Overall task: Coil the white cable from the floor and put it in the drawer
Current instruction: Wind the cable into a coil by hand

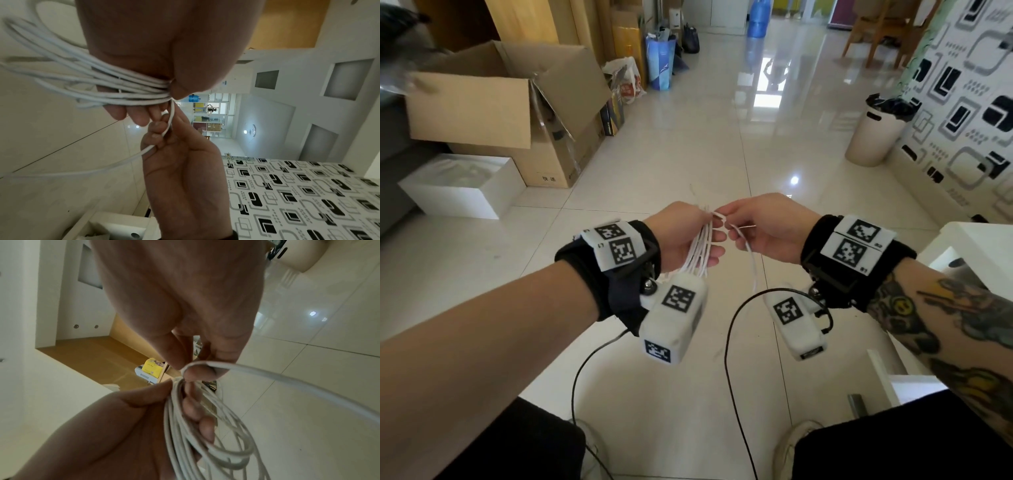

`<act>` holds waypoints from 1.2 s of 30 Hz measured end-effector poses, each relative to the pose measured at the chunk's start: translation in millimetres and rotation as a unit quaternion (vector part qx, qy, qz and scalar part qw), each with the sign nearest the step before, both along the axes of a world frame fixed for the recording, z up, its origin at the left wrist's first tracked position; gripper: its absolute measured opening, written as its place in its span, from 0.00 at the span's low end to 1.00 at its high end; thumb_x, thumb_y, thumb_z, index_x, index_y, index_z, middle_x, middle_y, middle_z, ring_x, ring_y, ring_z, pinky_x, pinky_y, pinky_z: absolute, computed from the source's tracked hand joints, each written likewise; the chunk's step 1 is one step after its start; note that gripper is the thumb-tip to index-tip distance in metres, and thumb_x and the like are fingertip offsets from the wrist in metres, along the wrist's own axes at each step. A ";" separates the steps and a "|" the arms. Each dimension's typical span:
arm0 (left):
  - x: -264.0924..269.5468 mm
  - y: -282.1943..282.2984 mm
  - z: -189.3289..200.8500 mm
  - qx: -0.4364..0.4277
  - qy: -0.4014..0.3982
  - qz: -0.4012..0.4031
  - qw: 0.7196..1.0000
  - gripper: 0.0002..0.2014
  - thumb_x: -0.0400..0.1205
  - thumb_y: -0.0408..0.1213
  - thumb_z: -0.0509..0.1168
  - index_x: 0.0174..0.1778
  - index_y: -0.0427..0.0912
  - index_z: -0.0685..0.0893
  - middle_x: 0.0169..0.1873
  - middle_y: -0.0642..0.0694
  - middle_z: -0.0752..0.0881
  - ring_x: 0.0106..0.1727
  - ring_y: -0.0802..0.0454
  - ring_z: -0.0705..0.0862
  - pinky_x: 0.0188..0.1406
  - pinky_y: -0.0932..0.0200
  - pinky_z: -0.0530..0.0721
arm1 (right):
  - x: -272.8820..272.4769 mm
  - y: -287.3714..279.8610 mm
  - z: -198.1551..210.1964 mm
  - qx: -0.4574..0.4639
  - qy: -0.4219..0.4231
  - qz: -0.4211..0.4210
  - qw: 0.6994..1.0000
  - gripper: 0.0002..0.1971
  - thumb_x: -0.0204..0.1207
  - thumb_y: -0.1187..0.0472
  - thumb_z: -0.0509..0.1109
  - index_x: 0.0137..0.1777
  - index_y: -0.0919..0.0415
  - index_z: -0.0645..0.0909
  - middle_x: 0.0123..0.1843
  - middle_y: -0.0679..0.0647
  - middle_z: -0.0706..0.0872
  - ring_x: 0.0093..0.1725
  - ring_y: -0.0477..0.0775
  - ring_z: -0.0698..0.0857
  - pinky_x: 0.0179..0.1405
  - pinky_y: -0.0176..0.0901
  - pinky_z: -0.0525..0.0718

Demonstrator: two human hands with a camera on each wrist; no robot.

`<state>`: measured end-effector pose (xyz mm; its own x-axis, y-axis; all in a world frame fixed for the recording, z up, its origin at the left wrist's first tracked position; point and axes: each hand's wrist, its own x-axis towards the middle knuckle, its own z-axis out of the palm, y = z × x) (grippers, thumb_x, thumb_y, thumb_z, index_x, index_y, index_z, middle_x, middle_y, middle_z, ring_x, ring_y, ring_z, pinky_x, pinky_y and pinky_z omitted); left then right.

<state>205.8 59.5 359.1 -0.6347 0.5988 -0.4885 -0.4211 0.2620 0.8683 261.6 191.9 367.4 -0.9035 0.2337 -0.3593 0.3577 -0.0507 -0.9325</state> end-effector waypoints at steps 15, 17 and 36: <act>-17.7 -2.5 14.4 0.141 -0.074 0.110 0.981 0.16 0.90 0.41 0.48 0.42 0.40 0.75 0.42 0.40 0.85 0.38 0.46 0.86 0.27 0.59 0.86 | 3.1 -13.1 -5.3 0.086 -0.003 0.004 0.996 0.18 0.75 0.47 0.73 0.43 0.65 0.79 0.30 0.56 0.81 0.24 0.51 0.78 0.22 0.39 0.78; -25.1 -6.2 22.4 0.193 -0.068 0.148 0.968 0.16 0.91 0.40 0.47 0.42 0.40 0.74 0.43 0.39 0.88 0.41 0.45 0.88 0.35 0.53 0.87 | 1.4 -9.7 -7.7 0.133 -0.020 0.031 0.990 0.22 0.74 0.39 0.70 0.42 0.62 0.77 0.29 0.54 0.80 0.24 0.51 0.77 0.23 0.39 0.76; -74.0 -56.0 44.4 0.272 -0.039 0.211 0.938 0.14 0.86 0.34 0.47 0.35 0.43 0.72 0.20 0.52 0.70 0.17 0.56 0.66 0.23 0.65 0.72 | 6.1 63.9 -26.5 0.335 -0.154 0.155 0.917 0.15 0.77 0.48 0.70 0.41 0.60 0.87 0.34 0.51 0.84 0.34 0.49 0.80 0.35 0.39 0.76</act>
<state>131.8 3.4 403.6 -0.8470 0.4756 -0.2375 -0.4545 -0.4161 0.7876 267.8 255.8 340.9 -0.8434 0.2447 -0.4784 0.5102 0.6440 -0.5700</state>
